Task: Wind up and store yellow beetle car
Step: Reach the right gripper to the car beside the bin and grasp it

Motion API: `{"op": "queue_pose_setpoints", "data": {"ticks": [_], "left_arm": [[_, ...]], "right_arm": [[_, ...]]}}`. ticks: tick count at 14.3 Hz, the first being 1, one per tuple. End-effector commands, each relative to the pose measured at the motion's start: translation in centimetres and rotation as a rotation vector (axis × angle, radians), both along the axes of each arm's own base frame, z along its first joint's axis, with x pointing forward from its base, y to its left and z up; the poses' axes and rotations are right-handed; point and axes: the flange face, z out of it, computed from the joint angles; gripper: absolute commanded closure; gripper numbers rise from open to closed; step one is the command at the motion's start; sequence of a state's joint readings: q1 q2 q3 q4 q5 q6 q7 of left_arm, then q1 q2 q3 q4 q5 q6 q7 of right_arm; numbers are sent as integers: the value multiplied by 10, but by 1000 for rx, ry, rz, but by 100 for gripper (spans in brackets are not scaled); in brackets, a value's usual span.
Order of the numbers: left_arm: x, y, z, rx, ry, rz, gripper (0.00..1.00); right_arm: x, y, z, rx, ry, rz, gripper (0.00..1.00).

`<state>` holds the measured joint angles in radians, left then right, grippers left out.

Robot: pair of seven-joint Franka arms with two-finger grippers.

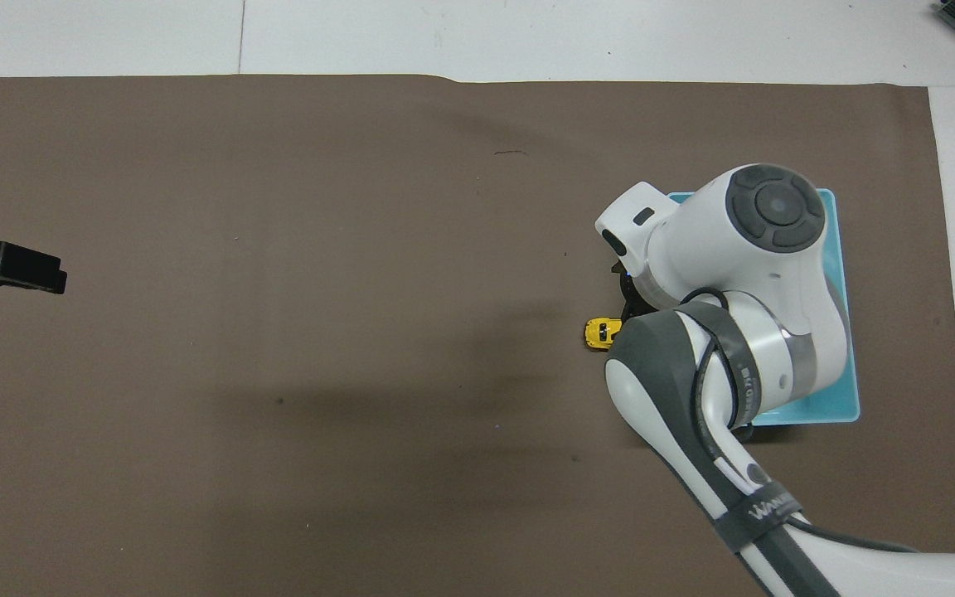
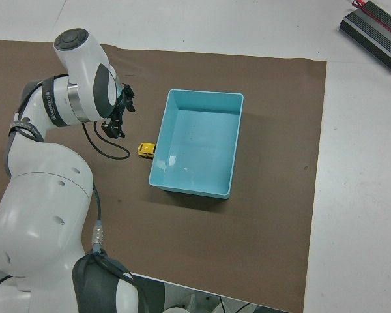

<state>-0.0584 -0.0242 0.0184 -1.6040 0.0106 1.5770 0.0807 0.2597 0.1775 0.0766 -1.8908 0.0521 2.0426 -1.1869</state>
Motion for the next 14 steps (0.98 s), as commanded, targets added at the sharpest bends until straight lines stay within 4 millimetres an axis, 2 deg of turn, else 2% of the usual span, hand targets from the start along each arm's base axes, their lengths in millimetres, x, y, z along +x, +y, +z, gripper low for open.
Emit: {"op": "queue_pose_setpoints", "data": {"ticks": [1,4,8,12,14], "left_arm": [[-8,2,2,-13,-11,-1,0],[-8,4,2,-14,-11,9,0],[-8,2,1,-28,-14,-6,0],[-8,-1,1,-42,-12,-11,0],[-8,-1,1,-42,-12,-14,0]], "right_arm": [[-21,-14,-31,-28,-6,6,0],[-23,-21,-36,-52,6,-14,0],[-26,-21,-68,-70,-3,34,0],[-28,-17,-93,-62,-29,46,8],[-29,-17,-97,-63,-30,48,14]]}}
